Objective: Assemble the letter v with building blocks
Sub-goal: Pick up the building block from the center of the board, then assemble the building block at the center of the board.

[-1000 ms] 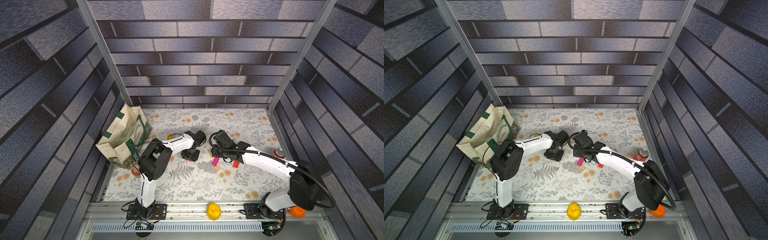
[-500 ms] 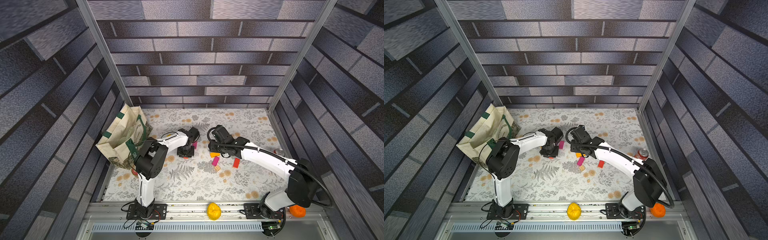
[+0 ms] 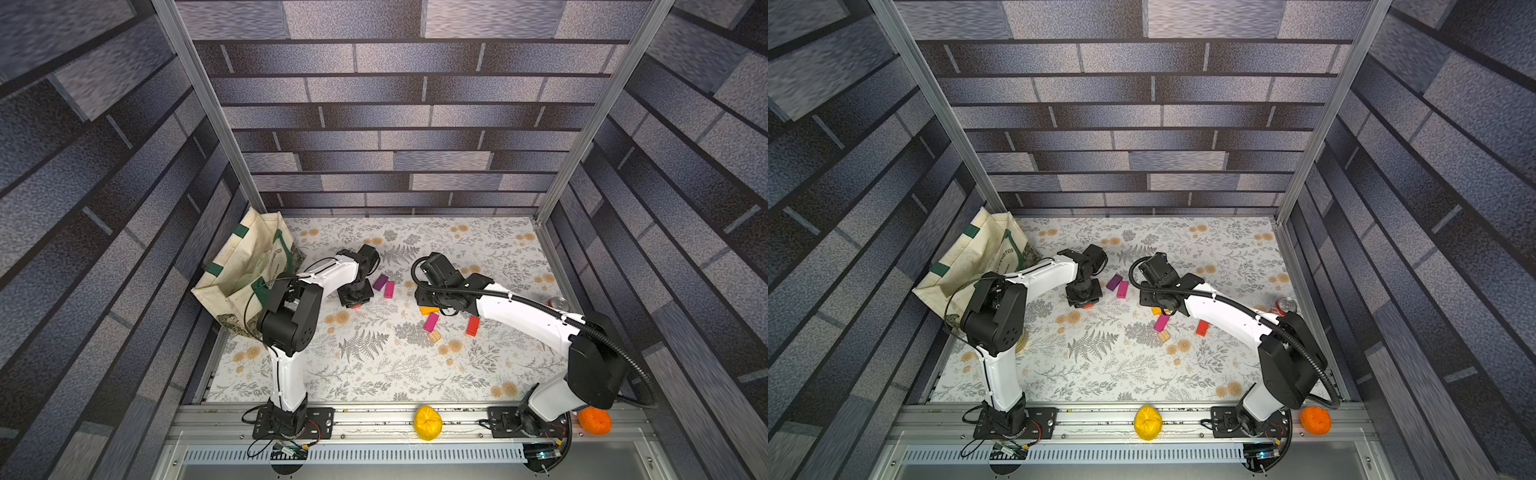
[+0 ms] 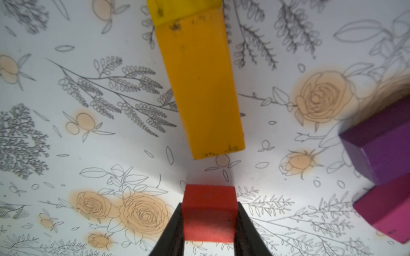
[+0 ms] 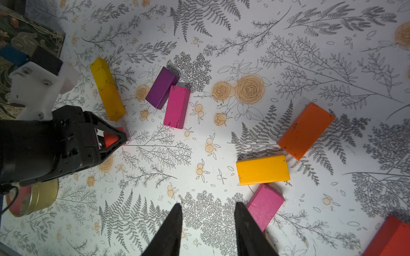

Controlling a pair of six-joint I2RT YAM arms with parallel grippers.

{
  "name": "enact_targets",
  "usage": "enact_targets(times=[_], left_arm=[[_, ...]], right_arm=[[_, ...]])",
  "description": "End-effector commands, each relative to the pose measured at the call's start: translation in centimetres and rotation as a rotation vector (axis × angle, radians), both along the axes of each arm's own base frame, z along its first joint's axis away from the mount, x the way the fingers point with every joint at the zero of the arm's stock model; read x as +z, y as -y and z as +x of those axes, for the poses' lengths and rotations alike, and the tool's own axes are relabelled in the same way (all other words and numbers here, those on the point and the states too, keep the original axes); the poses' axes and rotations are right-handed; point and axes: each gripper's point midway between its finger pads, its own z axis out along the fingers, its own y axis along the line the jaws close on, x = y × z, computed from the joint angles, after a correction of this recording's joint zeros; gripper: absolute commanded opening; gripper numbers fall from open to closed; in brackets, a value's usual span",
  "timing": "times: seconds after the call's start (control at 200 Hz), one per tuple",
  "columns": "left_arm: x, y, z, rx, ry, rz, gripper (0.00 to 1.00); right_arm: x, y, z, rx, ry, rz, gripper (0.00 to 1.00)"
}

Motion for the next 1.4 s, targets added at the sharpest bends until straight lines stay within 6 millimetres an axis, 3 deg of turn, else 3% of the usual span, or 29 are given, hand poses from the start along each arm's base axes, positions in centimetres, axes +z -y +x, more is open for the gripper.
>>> enact_targets(times=[0.0,0.581,1.398], left_arm=[[0.0,-1.2,-0.1,0.074,-0.019,0.035,0.27],[-0.8,-0.5,0.7,0.113,-0.035,-0.009,0.40],[-1.2,0.3,1.3,0.135,-0.033,-0.052,0.37]], right_arm=[[0.9,-0.3,0.8,0.013,0.018,-0.004,0.41],[0.8,-0.3,1.6,0.013,0.005,0.010,0.40],[0.8,0.3,1.4,-0.001,0.005,0.008,0.40]])
